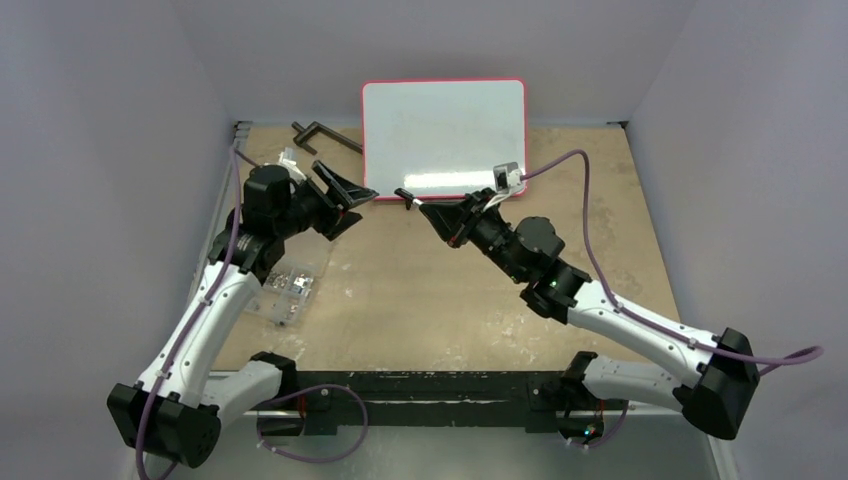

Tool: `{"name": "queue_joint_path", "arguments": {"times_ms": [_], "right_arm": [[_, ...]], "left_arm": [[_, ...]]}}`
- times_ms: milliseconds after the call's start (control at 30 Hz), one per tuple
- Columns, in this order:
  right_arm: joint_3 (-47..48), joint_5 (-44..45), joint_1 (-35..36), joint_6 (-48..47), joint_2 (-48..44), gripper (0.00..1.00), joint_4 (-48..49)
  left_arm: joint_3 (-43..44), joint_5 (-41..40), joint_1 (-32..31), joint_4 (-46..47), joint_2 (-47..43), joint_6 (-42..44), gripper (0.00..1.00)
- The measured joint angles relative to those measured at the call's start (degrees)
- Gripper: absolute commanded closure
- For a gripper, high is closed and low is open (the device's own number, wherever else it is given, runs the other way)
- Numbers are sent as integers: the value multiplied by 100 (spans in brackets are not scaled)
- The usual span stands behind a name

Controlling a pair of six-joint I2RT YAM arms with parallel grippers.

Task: Write a sentence on the whiteboard
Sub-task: Open the whiteboard marker at the center of the board.

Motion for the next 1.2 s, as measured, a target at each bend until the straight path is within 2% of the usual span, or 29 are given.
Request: {"name": "queue_joint_path", "arguments": {"times_ms": [133, 267, 367, 533, 833, 1200], "right_arm": [[2, -149, -31, -146, -332, 100, -420], [31, -748, -350, 4, -352, 100, -658], [31, -1132, -675, 352, -345, 100, -756], [33, -1652, -879, 850, -289, 100, -546], [144, -2564, -874, 1580, 203, 100, 313], [142, -2955, -905, 2074, 402, 100, 1169]], "left_arm": [[-61, 883, 249, 52, 33, 887, 30], [-90, 1794, 308, 365, 37, 1445, 29], [-90, 2240, 321, 667, -2, 1633, 26], [-70, 2872, 328, 1394, -68, 1611, 29], [-234, 3191, 328, 2820, -55, 896, 36], [-273, 3182, 328, 2927, -90, 688, 54]]}}
